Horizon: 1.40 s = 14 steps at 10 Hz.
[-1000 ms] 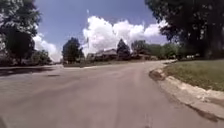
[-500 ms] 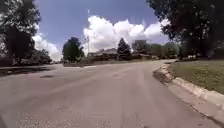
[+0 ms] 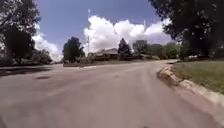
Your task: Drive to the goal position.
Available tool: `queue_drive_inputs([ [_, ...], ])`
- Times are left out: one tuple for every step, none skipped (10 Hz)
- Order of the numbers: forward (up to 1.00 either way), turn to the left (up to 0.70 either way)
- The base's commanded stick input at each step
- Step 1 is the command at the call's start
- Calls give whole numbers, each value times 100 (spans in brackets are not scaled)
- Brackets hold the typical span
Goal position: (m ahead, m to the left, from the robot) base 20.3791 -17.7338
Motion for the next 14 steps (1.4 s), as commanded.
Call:
queue_drive_inputs([
  [70,-3],
  [70,-28],
  [70,-35],
  [70,-35],
  [70,-35],
  [70,-35],
  [70,-35],
  [70,-35],
  [70,-35],
  [70,-35],
  [70,-16],
  [70,0],
  [70,0],
  [70,0],
])
